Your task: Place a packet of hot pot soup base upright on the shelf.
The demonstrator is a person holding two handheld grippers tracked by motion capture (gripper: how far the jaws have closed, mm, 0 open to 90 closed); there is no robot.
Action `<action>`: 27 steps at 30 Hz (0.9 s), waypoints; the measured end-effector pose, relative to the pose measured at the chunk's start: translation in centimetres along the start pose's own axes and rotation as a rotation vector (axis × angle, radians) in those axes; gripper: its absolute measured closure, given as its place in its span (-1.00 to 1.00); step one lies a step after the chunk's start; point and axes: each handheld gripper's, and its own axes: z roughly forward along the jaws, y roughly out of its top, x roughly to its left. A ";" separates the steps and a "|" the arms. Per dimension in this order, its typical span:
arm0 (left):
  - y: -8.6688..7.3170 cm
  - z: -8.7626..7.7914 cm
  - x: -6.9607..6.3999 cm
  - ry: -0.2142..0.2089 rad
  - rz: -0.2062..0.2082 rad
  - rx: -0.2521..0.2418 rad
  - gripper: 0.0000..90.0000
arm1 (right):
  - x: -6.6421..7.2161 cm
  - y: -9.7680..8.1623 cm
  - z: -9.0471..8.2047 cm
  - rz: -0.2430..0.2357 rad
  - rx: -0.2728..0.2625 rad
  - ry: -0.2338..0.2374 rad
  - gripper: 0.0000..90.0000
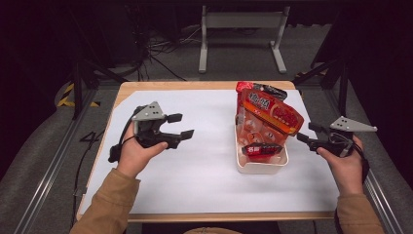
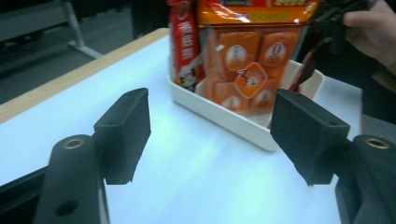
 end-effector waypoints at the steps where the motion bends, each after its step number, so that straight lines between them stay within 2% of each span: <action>1: -0.2 -0.4 0.1 0.010 -0.008 -0.001 -0.38 | 0.0 0.0 0.0 0.002 0.001 0.005 -0.25; 5: -1.1 -1.5 0.6 0.055 0.002 0.011 -0.42 | 0.1 -0.1 0.0 0.005 0.015 0.021 -0.25; 7: -1.5 -2.0 0.6 0.063 -0.009 0.014 -0.47 | 0.1 -0.1 0.0 0.001 0.019 0.021 -0.26; 13: -3.5 -3.1 0.7 0.096 -0.012 0.022 -0.52 | 0.2 -0.3 0.2 0.004 0.034 0.040 -0.35; 16: -4.4 -3.3 0.8 0.107 -0.009 0.024 -0.55 | 0.3 -0.4 0.4 0.006 0.039 0.051 -0.36; 21: -5.9 -3.4 0.9 0.120 -0.037 0.005 -0.59 | 0.4 -0.5 0.6 0.007 0.036 0.056 -0.38; 27: -7.7 -3.0 1.4 0.132 -0.055 0.017 -0.66 | 0.3 -0.9 0.7 0.016 0.021 0.064 -0.40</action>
